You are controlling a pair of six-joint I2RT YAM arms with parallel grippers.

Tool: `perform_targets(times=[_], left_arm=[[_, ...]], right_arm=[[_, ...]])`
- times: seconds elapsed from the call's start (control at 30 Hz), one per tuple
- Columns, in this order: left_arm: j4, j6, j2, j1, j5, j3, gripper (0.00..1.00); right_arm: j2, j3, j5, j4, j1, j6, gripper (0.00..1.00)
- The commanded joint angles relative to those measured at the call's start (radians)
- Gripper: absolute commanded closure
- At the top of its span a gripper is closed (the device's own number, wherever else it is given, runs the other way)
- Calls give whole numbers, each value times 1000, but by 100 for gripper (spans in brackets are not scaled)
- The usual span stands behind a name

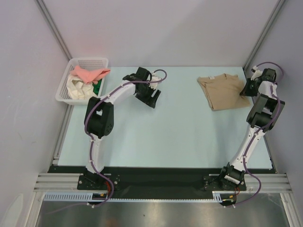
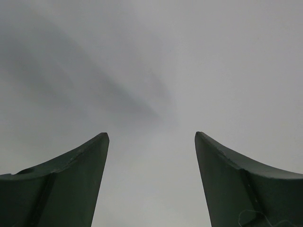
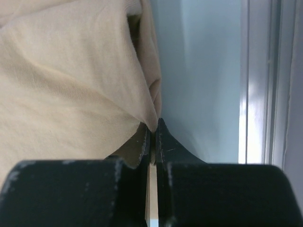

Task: Fold and stack the t-shirts
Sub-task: Neatly place the folded tshirt to the corner

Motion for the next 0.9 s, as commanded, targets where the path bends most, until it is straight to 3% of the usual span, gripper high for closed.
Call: perform_targets(times=[0.0,0.7,0.87], left_arm=[[8,13,-39,-3,11,58,21],[22,-15,-30,45,73,73,22],[18,-19,-23,54,76,87,23]], right_arm=[[-75,-81,22,-38,-14,-35,100],[-238,-279,69,-7,-37,-24,100],[-213,-246,102,2,-43,-12,100]])
